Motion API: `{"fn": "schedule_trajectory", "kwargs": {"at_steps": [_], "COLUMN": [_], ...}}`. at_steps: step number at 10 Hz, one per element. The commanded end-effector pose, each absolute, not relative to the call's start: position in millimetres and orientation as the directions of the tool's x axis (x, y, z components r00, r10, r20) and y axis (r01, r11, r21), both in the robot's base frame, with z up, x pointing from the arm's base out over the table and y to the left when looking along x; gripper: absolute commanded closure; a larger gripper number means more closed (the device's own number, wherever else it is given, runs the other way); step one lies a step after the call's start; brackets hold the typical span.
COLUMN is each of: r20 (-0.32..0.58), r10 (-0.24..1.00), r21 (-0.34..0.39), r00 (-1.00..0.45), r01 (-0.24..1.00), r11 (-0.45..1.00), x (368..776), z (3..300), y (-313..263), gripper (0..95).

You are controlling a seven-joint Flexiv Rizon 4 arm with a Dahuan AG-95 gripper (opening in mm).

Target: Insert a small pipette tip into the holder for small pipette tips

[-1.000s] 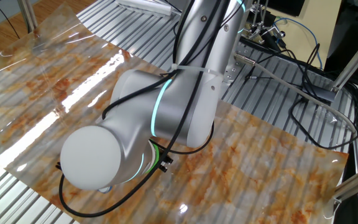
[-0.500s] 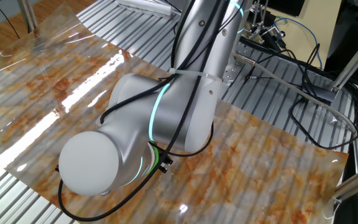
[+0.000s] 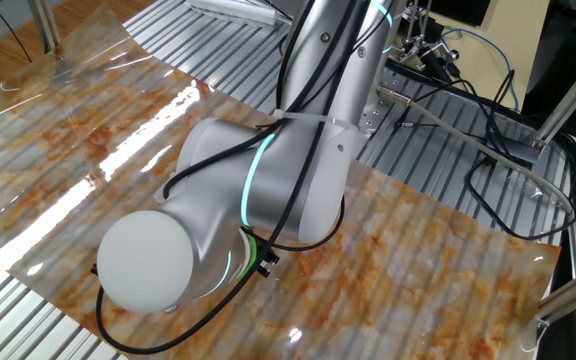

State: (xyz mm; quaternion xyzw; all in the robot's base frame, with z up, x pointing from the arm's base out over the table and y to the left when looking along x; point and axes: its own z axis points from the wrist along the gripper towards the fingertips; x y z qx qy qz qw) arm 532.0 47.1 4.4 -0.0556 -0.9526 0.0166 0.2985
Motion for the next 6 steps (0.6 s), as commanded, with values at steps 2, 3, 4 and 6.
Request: {"fn": "schedule_trajectory", "kwargs": {"at_steps": [2,3,4,6], "r20": [0.566,0.565,0.565,0.566], "r10": [0.118,0.119,0.119,0.119], "r21": [-0.065,-0.066,-0.066,-0.066], "r00": [-0.816,-0.816,-0.816,-0.816], "r01": [0.098,0.099,0.099,0.099], "r11": [0.993,0.993,0.993,0.993], "x": [530.4,530.0,529.8,529.2], "z": [3.6,3.4,3.3,3.0], "y": [47.2,47.2,47.2,47.2], "gripper": [76.0,76.0,76.0,76.0]}}
